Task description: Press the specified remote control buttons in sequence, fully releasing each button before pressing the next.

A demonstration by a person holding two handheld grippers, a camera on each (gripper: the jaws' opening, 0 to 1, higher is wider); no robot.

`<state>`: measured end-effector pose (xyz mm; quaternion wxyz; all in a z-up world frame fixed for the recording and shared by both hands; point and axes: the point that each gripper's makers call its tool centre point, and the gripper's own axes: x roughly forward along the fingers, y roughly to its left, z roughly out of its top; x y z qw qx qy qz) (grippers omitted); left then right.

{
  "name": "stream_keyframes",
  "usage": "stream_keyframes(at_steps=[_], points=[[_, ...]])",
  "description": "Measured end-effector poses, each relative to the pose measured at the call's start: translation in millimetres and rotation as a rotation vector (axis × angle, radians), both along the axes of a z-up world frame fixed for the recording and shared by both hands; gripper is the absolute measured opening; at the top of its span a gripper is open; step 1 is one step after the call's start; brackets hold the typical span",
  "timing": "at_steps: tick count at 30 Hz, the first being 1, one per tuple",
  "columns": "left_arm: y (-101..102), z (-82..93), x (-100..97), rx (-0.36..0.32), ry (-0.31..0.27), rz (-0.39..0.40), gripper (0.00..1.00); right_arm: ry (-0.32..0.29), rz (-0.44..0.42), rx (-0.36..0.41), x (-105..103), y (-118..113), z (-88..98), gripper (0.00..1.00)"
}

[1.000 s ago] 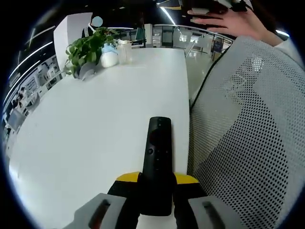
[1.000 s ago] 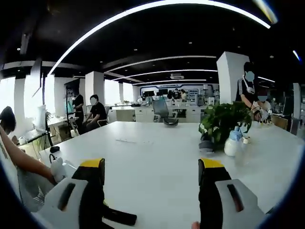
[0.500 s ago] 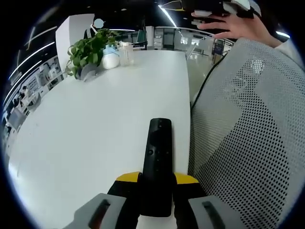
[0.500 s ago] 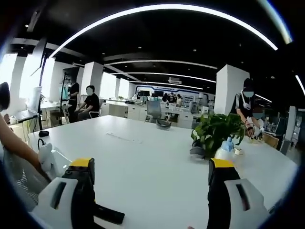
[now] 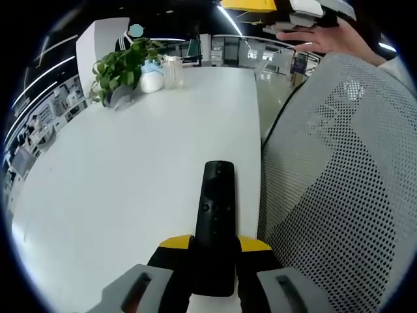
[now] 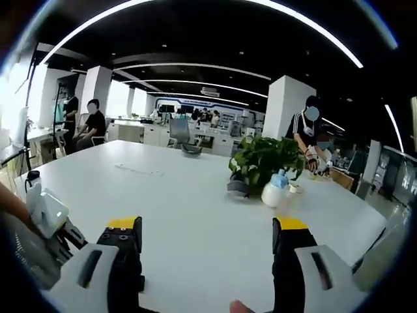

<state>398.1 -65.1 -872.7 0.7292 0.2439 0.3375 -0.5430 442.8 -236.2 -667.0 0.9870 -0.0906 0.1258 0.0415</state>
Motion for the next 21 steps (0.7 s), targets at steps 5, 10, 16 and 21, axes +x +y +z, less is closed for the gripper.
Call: stream_keyframes(at_steps=[5, 10, 16, 21], points=[[-1, 0.0, 0.2, 0.023, 0.003, -0.014, 0.24, 0.055, -0.006, 0.017, 0, -2, -9.5, 0.84], [0, -0.2, 1.5, 0.043, 0.013, -0.012, 0.24, 0.059, -0.008, 0.020, -1, -3, -9.8, 0.80], [0, 0.0, 7.5, 0.075, -0.006, -0.037, 0.24, 0.095, -0.003, 0.005, -2, -2, -16.2, 0.76], [2, 0.2, 14.4, 0.106, -0.012, -0.062, 0.24, 0.102, 0.001, -0.004, -2, -1, -17.3, 0.73]])
